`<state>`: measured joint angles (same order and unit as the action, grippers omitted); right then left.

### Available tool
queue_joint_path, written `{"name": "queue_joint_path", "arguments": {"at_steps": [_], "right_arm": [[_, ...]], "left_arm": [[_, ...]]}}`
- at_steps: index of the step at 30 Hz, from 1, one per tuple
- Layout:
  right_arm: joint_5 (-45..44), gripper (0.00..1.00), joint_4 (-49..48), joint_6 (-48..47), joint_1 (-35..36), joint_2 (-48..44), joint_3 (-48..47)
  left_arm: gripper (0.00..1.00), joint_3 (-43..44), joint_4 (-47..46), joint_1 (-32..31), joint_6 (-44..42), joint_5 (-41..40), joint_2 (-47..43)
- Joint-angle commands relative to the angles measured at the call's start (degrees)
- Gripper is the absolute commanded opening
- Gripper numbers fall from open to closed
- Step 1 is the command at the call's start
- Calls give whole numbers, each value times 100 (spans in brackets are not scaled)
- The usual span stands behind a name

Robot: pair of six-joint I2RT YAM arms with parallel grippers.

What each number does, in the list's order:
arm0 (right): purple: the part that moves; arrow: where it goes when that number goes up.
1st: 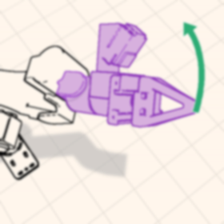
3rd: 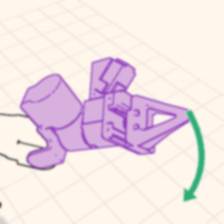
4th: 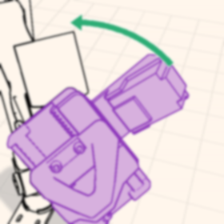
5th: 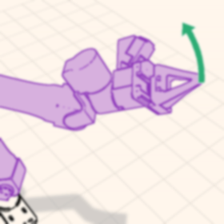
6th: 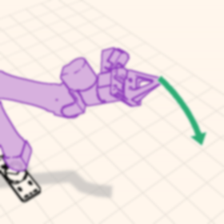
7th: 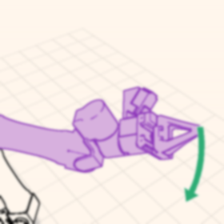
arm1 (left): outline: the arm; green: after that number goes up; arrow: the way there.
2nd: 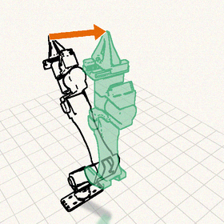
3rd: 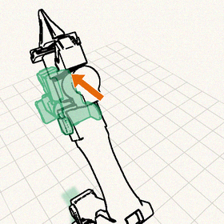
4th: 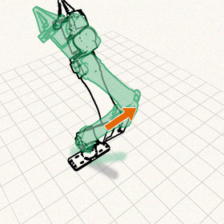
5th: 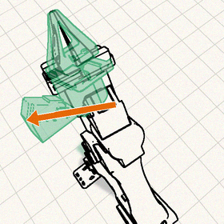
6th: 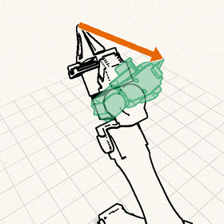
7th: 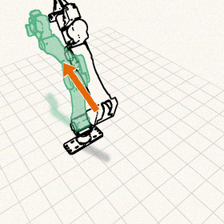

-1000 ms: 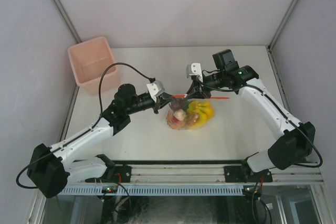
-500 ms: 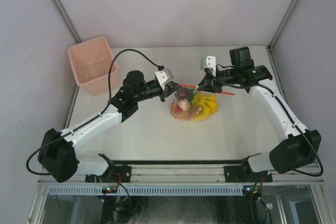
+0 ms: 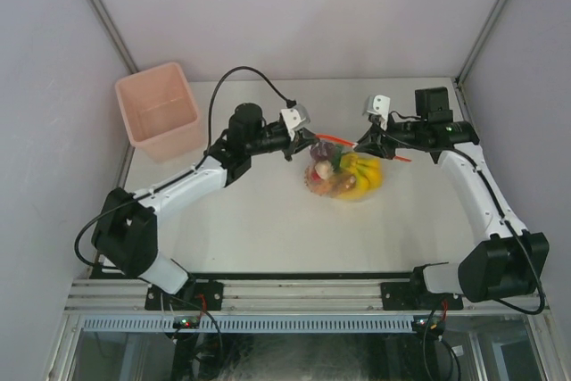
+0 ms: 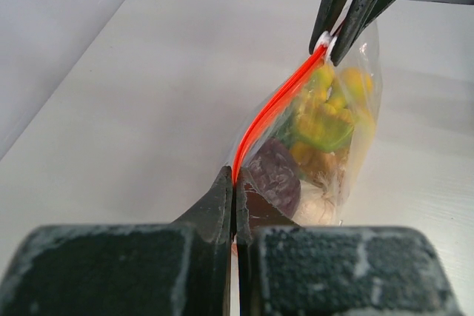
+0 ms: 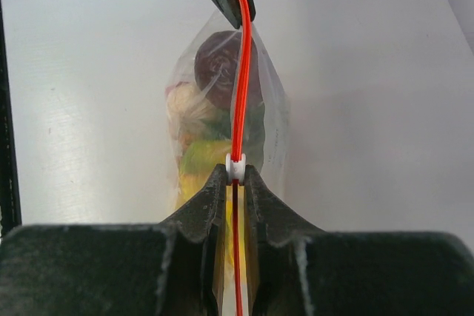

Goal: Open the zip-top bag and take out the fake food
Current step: Unzip the zipper food storage bag at the center of the board.

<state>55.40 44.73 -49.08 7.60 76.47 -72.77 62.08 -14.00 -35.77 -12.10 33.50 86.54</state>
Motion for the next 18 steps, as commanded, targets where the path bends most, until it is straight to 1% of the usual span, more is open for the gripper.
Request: {"name": "queue_joint_path", "arguments": {"at_steps": [1, 6, 11, 18], "right_arm": [[148, 0, -322, -18, -362, -385, 68], [199, 0, -406, -36, -643, -559, 199], [272, 0, -510, -56, -885, -719, 535], [336, 0, -650, -83, -1152, -899, 821]], "left_arm": [[0, 650, -226, 199, -293, 69, 304], [0, 1042, -226, 236, -317, 255, 783], [0, 1359, -217, 269, -270, 405, 1146], [0, 1552, -228, 290, -285, 494, 1411]]}}
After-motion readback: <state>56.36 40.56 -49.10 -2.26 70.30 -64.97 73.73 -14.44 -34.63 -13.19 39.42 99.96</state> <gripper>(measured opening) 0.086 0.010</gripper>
